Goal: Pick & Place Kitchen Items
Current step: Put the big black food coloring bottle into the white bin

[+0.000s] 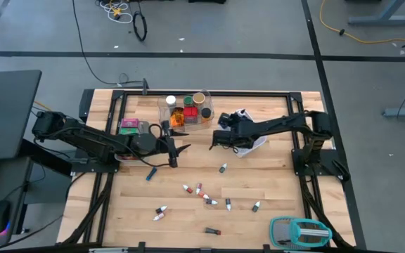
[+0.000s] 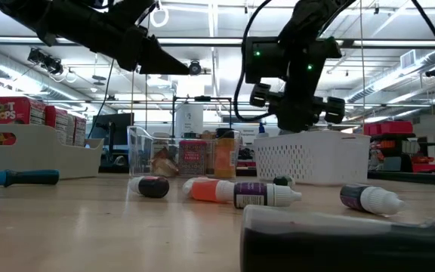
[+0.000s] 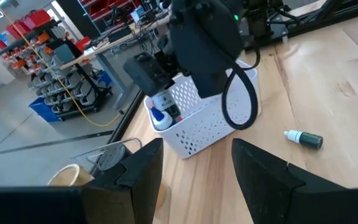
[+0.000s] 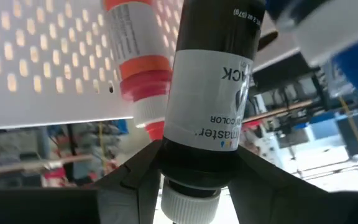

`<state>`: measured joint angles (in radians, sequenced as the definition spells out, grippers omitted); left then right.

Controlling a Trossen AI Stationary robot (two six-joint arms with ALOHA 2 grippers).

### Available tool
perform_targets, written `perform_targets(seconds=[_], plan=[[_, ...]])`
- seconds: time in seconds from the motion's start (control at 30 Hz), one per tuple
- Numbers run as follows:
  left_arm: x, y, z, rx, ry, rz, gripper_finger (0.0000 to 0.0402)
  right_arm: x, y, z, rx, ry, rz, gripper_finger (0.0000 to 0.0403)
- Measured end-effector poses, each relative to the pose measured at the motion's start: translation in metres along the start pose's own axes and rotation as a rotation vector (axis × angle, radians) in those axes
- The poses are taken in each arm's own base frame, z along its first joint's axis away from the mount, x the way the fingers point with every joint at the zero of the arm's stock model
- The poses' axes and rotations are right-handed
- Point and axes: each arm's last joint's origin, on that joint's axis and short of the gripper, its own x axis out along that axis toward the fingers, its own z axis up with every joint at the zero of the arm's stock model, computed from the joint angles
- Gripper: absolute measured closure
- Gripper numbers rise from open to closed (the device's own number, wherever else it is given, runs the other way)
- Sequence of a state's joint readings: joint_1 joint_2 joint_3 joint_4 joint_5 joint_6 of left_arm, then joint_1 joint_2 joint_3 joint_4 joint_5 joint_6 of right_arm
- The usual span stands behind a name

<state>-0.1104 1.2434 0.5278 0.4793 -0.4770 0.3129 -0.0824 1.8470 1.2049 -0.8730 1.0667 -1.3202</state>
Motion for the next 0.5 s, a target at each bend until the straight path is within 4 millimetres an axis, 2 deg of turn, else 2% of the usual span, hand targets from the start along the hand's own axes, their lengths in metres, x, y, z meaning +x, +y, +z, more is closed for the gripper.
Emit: perform_targets(seconds=[0.23,0.5], plan=[[0.000,-0.001,-0.002,-0.013,0.017,-0.005,0.0200,0.004,0.000,0.007,-0.188,-0.031,0.013,0.0238],[0.000,-0.001,-0.002,-0.041,0.014,-0.009,0.0200,0.005,-0.011,0.009,-0.062,-0.051,-0.049,0.0226]])
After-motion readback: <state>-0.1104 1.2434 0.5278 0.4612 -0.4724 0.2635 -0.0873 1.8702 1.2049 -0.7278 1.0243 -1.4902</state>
